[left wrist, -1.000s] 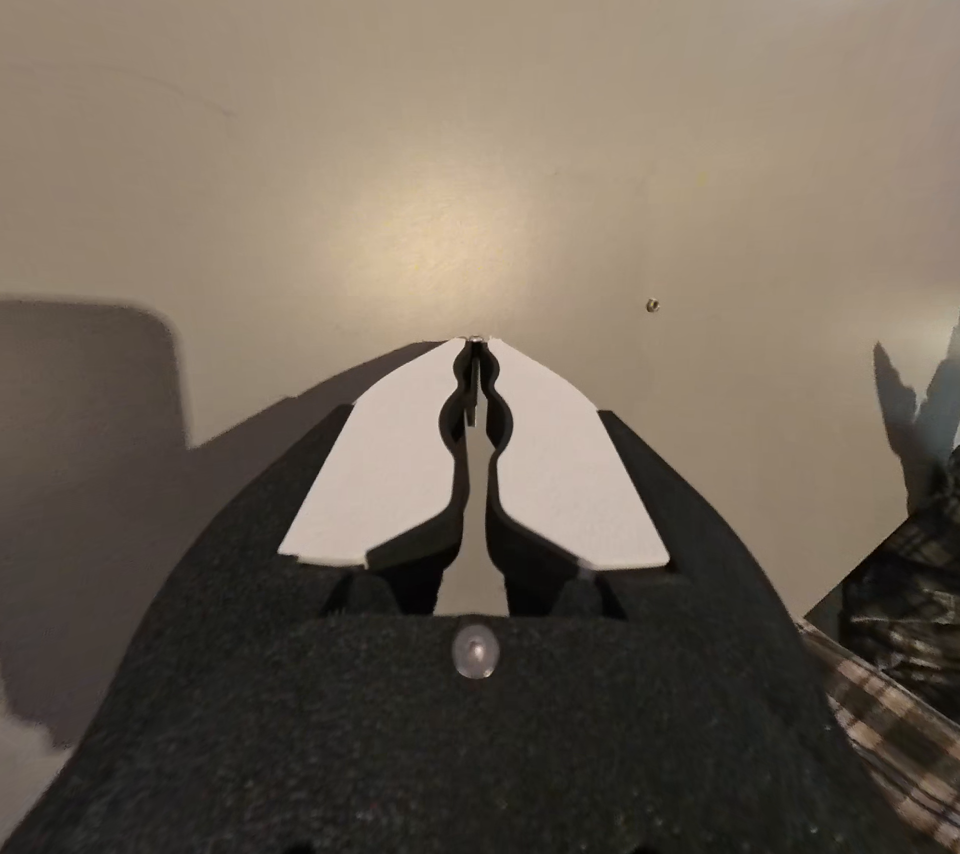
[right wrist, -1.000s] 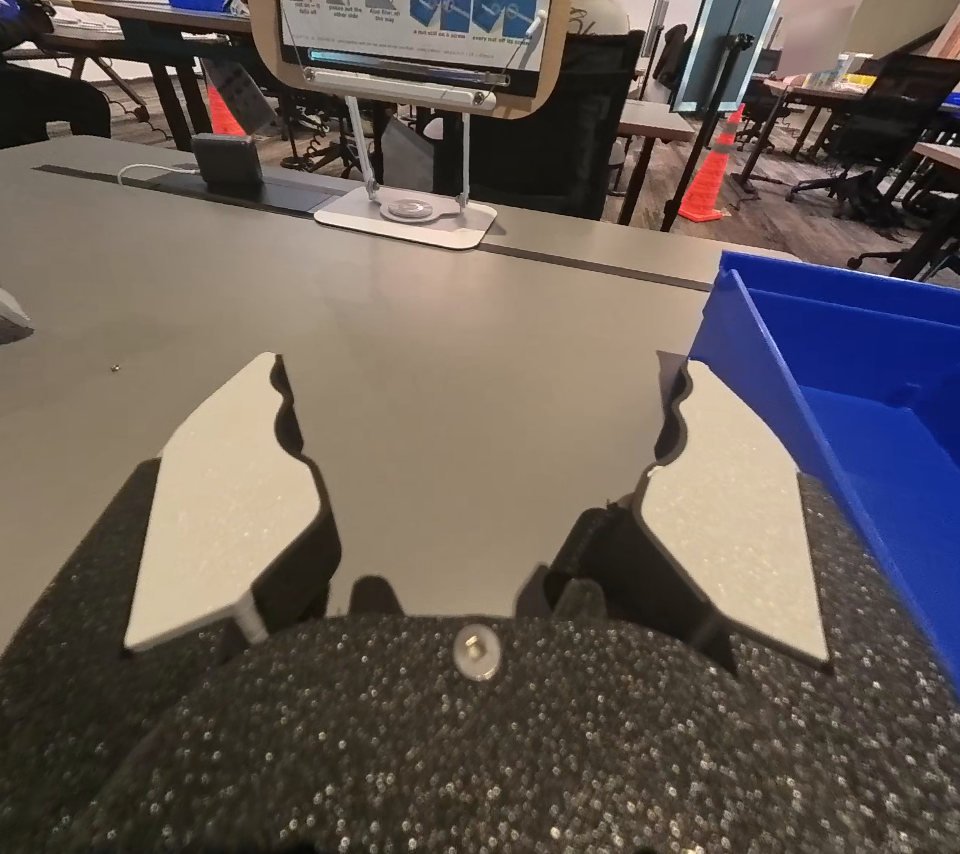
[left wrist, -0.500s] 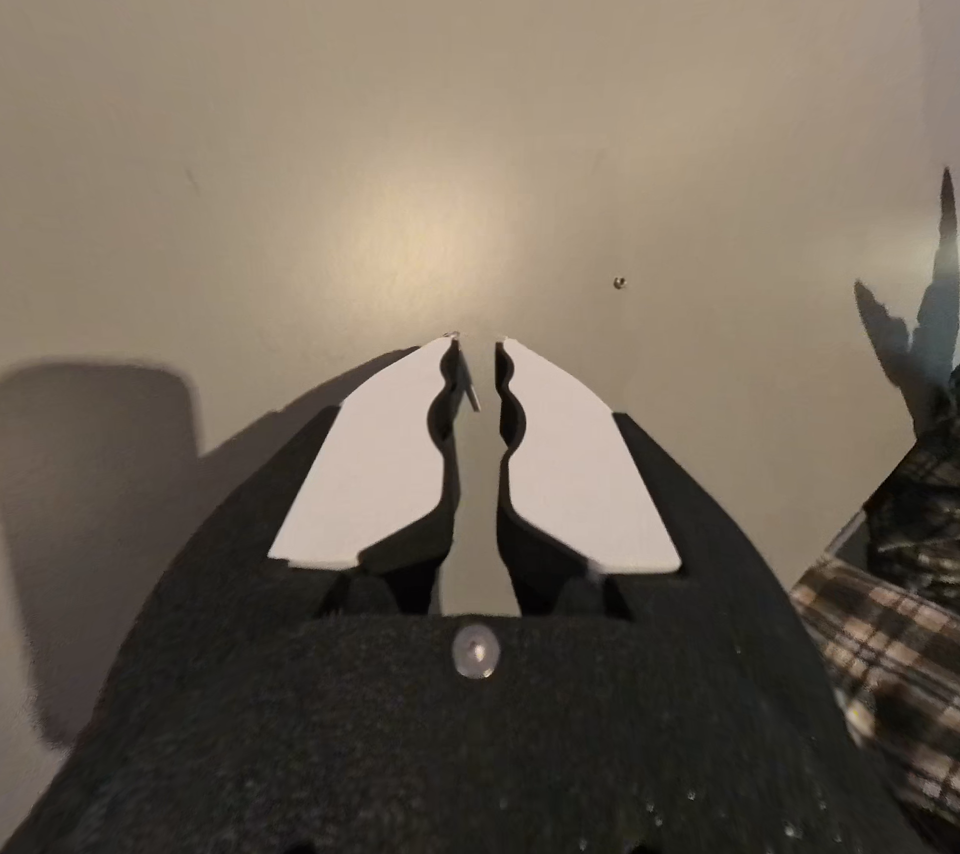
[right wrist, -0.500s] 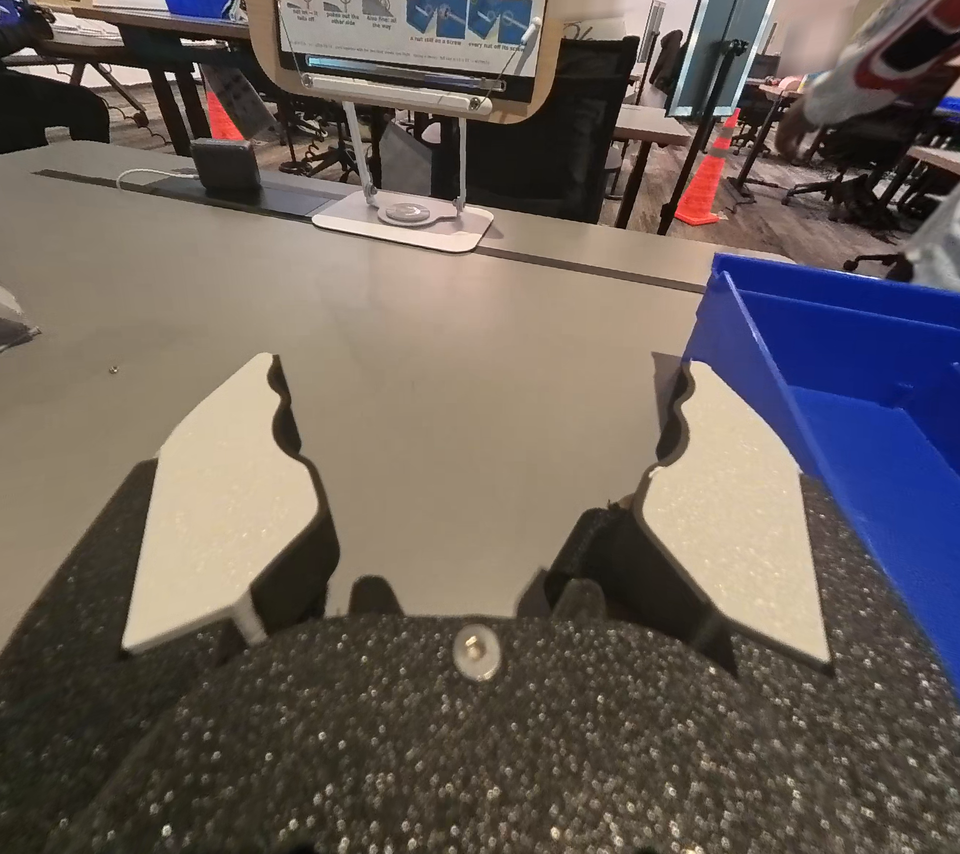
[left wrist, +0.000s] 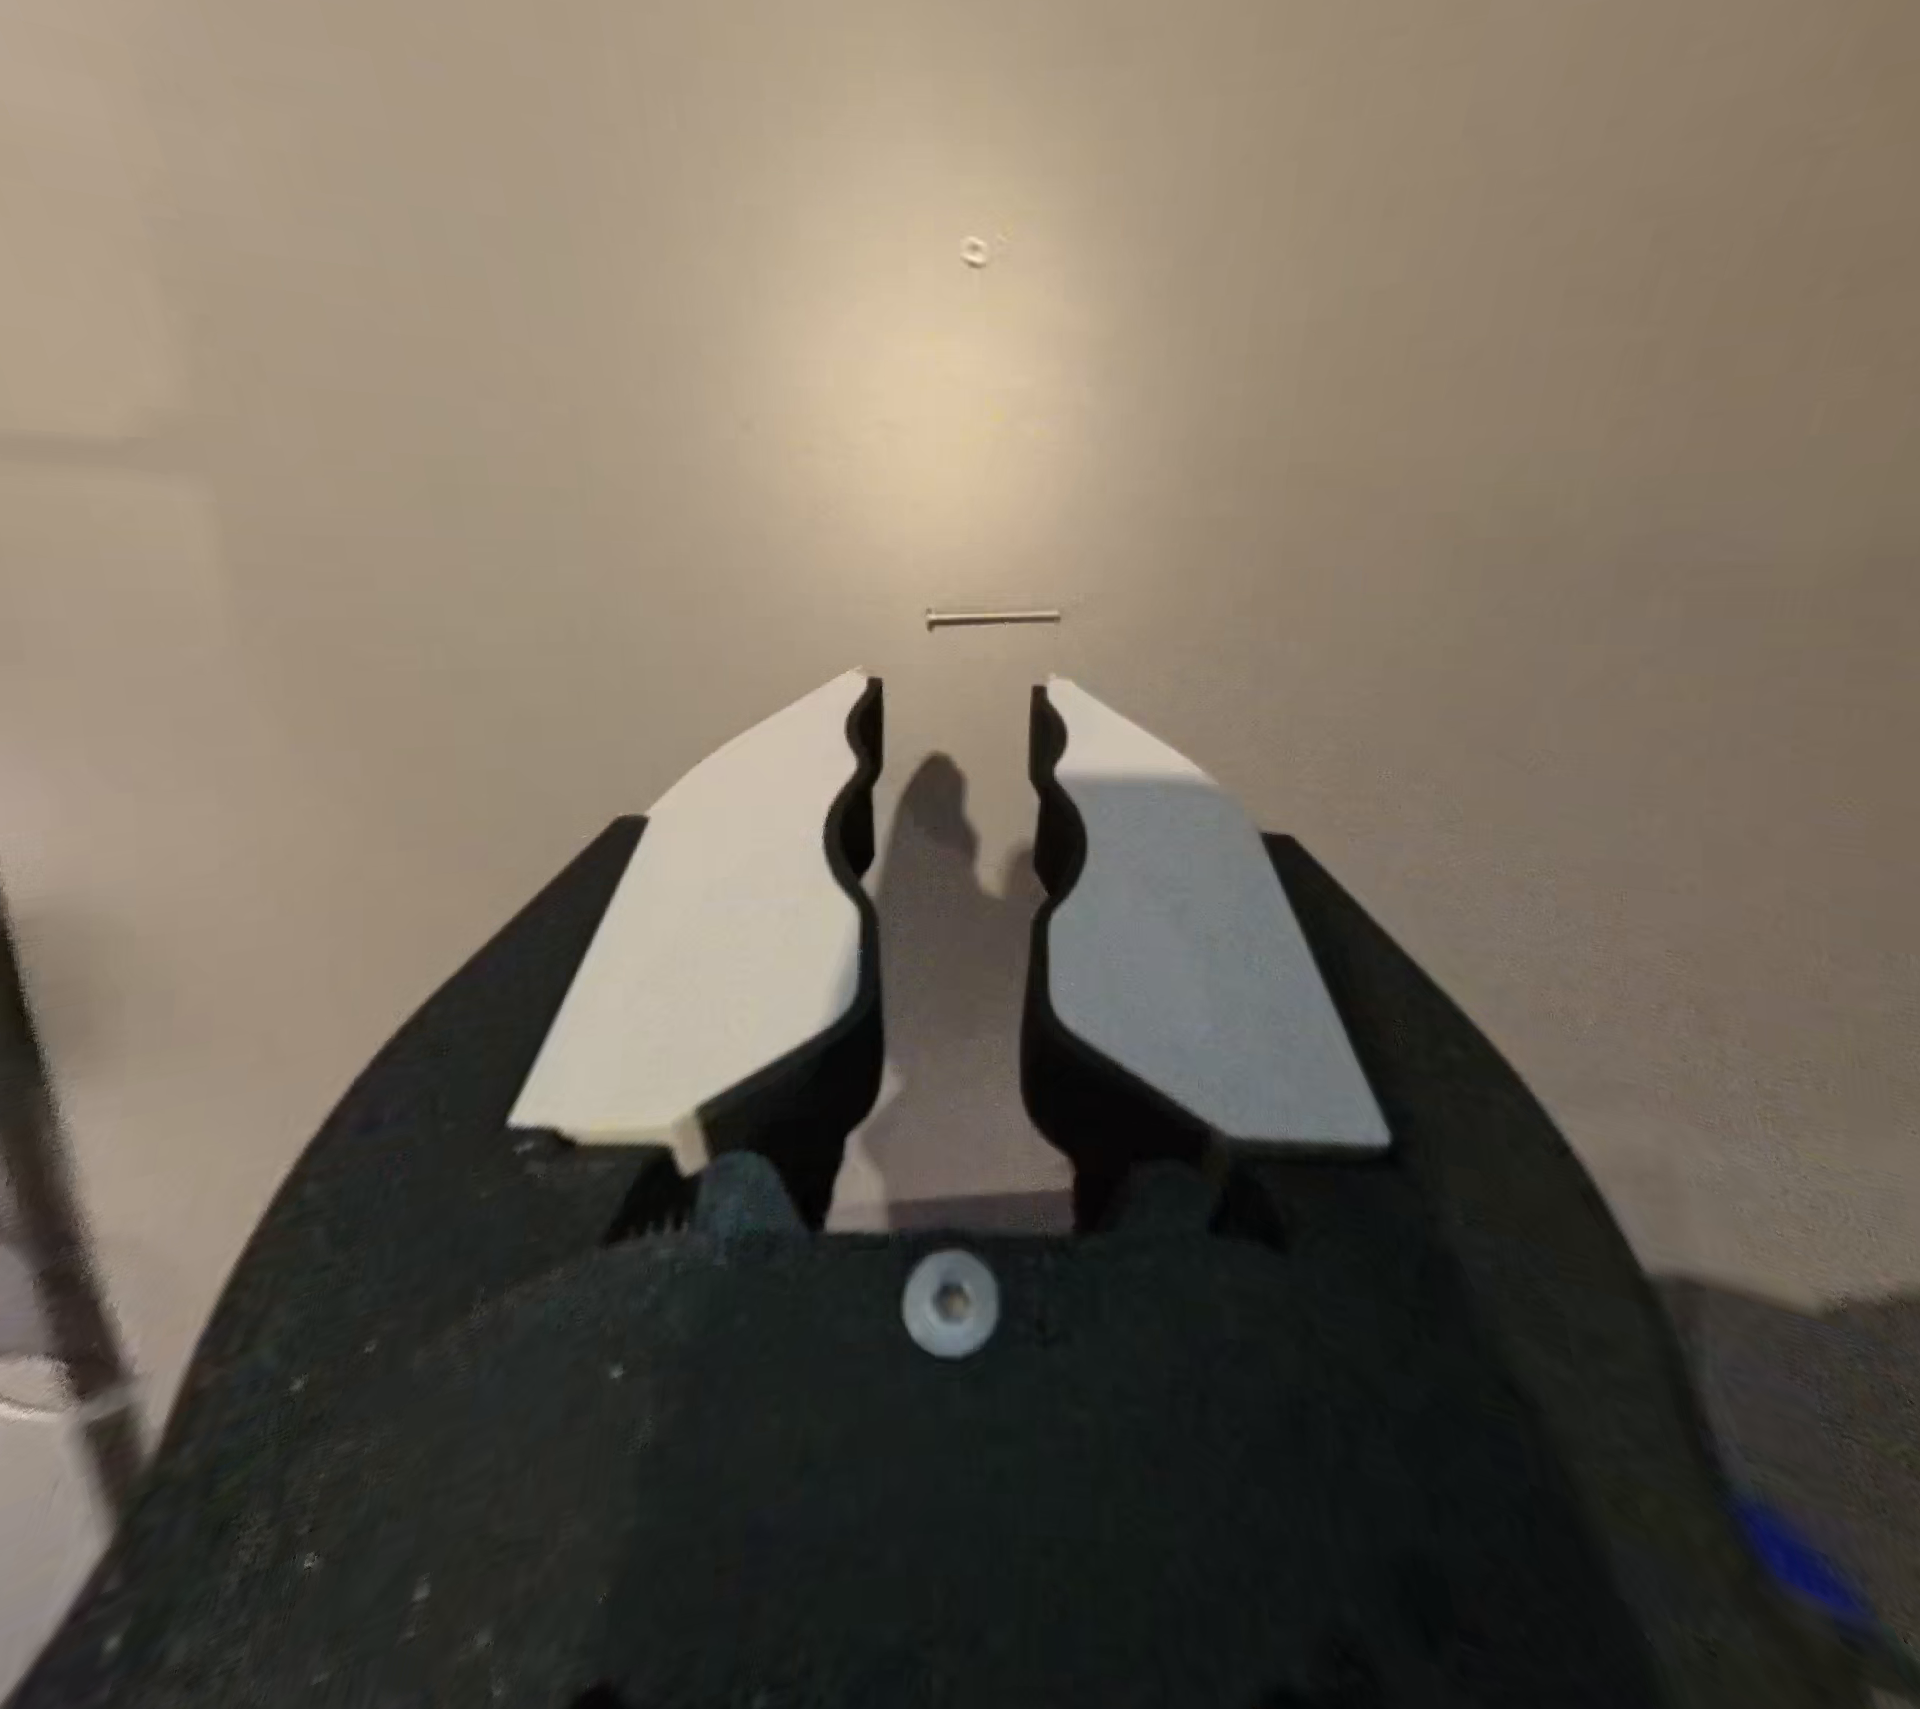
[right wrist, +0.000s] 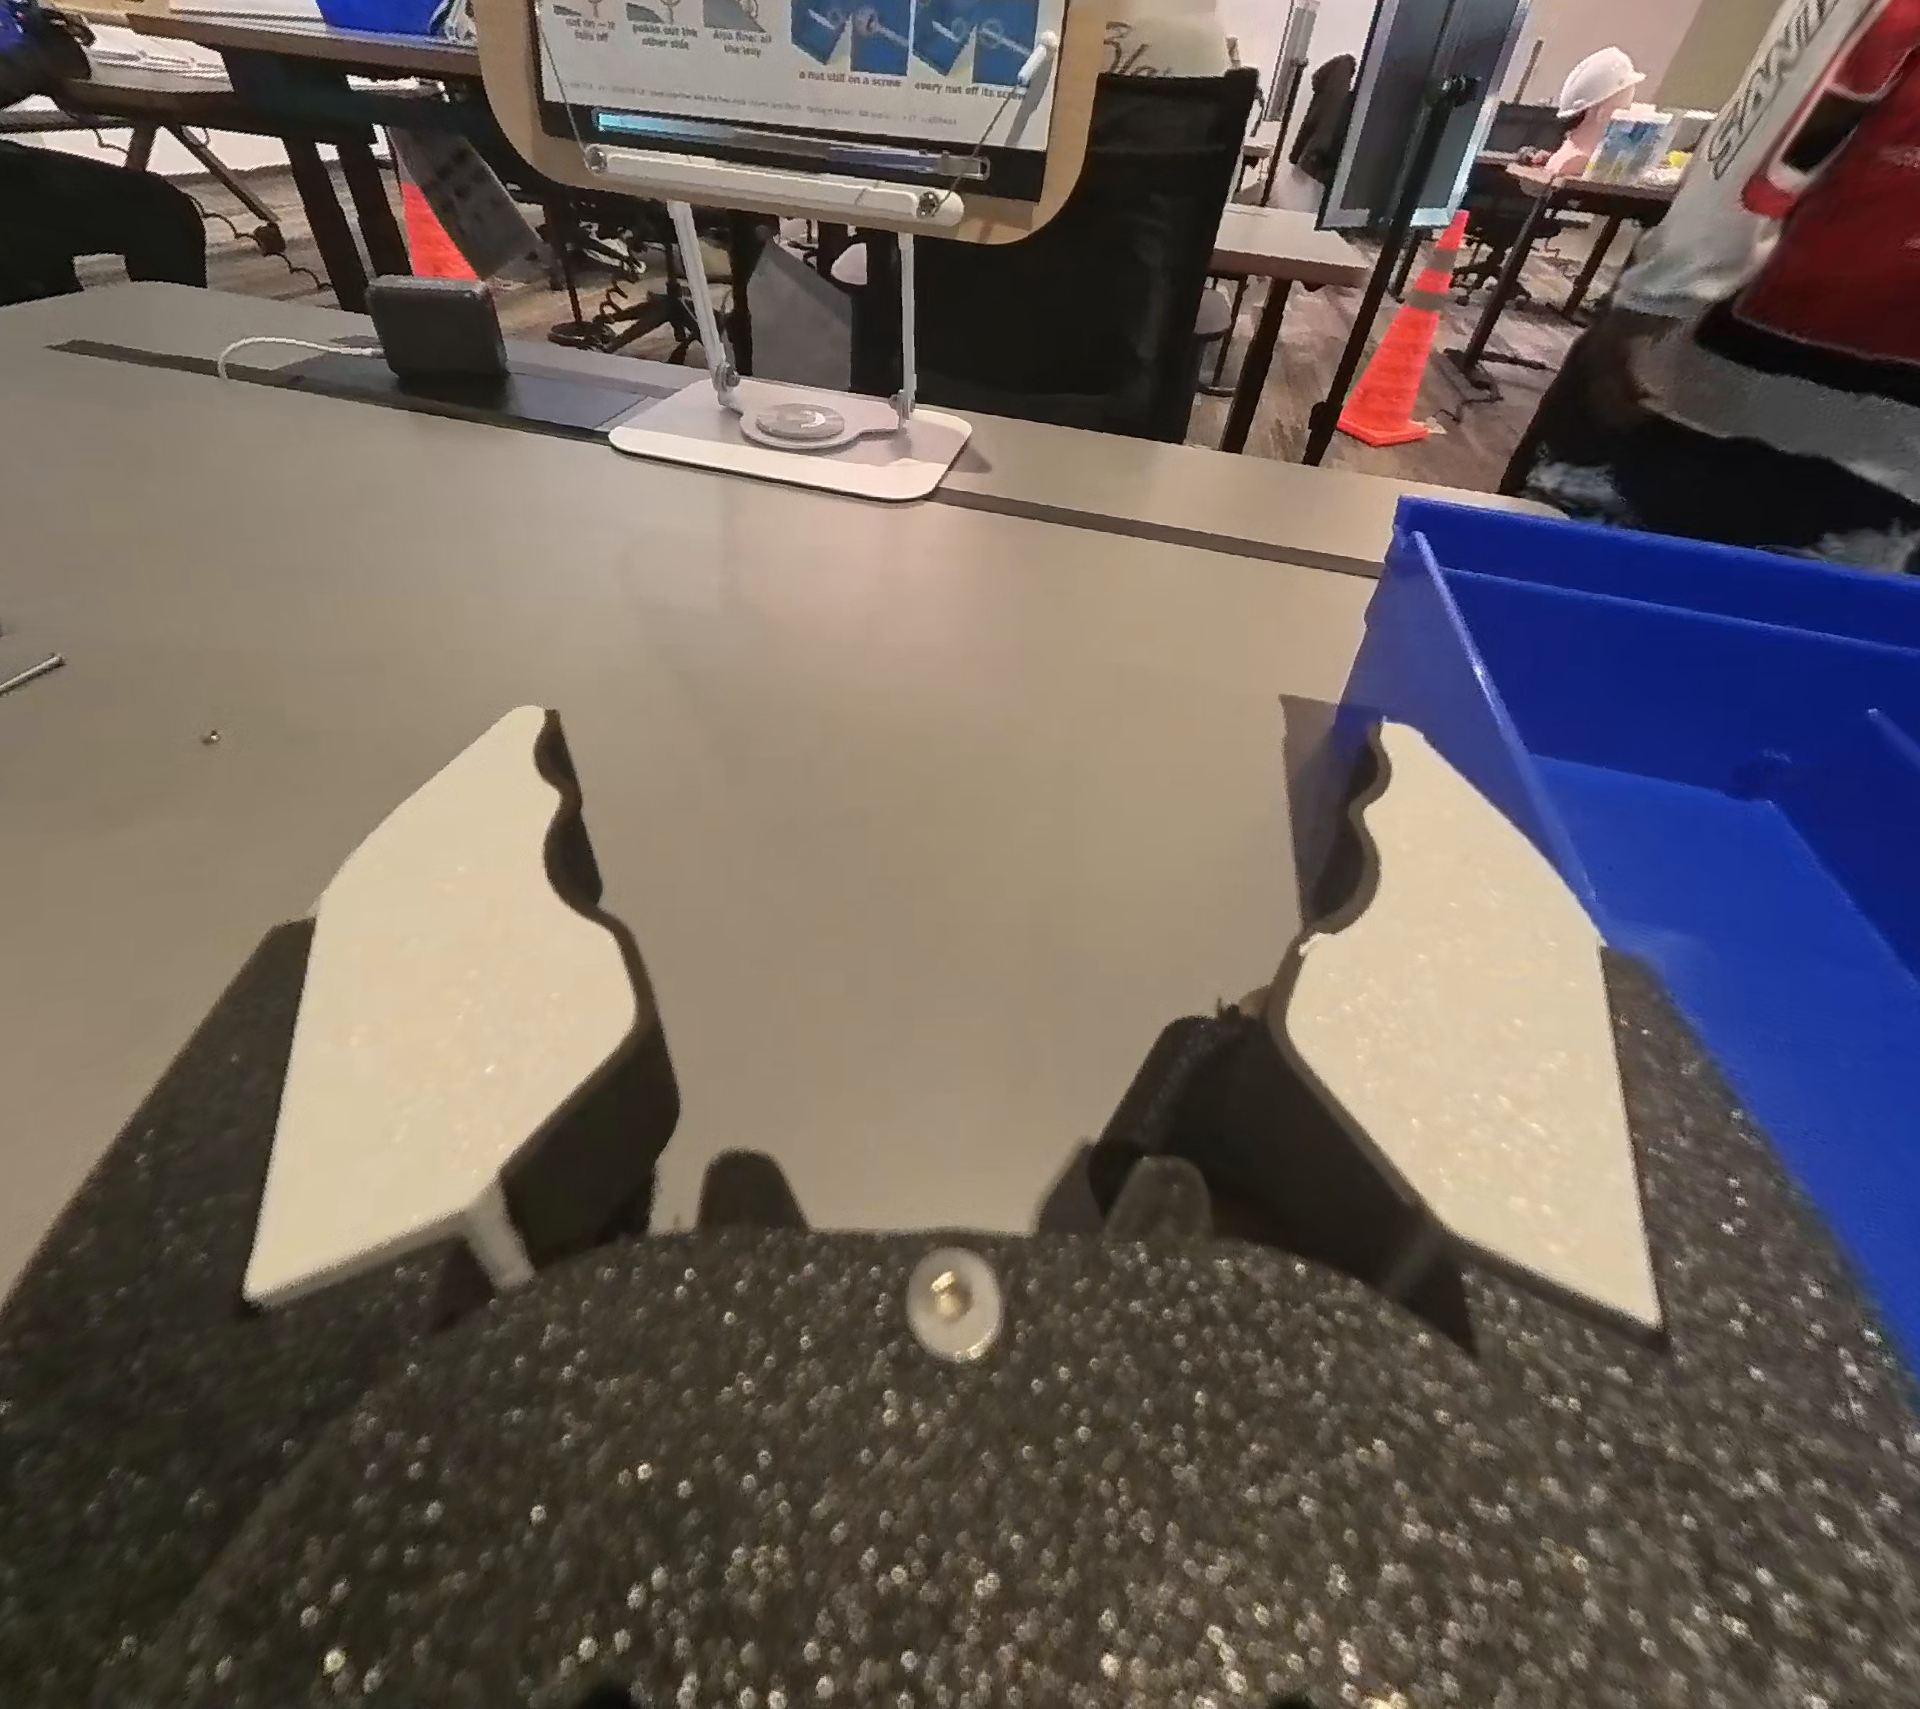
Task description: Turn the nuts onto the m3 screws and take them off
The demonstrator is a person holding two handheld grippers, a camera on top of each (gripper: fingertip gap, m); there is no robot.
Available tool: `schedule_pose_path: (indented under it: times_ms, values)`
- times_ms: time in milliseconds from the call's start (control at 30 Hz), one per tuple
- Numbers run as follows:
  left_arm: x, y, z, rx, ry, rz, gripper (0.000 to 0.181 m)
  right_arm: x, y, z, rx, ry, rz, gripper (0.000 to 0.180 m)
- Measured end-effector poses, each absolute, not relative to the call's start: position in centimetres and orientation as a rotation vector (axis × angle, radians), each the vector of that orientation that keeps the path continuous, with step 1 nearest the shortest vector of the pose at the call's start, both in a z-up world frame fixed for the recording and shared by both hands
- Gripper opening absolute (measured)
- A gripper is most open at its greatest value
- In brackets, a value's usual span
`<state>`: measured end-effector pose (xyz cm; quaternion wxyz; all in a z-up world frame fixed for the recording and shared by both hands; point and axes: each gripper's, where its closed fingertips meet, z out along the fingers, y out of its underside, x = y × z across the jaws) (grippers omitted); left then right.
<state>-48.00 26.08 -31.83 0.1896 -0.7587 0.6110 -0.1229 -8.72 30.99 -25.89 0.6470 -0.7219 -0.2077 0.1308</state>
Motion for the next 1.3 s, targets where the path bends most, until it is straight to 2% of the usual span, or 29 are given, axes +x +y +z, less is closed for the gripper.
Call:
schedule_pose_path:
  times_ms: [367, 567, 1033, 1300]
  values:
    - [-47.9, 25.1, -36.4, -1.762, 2.597, -0.167, 0.038, -8.1, 30.4, -25.8, -1.675, -0.498, 0.225, 0.135]
    - [-48.7, 26.7, -36.3, -1.615, 2.845, -0.045, 0.025, -7.3, 30.2, -26.0, -1.697, -0.492, 0.188, 0.136]
    - [-46.7, 26.8, -38.3, -1.515, 2.901, -0.107, 0.023, -7.5, 30.4, -26.2, -1.717, -0.501, 0.163, 0.136]
    - [-46.9, 26.8, -39.0, -1.518, 2.906, -0.119, 0.016, -7.2, 30.5, -26.3, -1.720, -0.494, 0.160, 0.136]
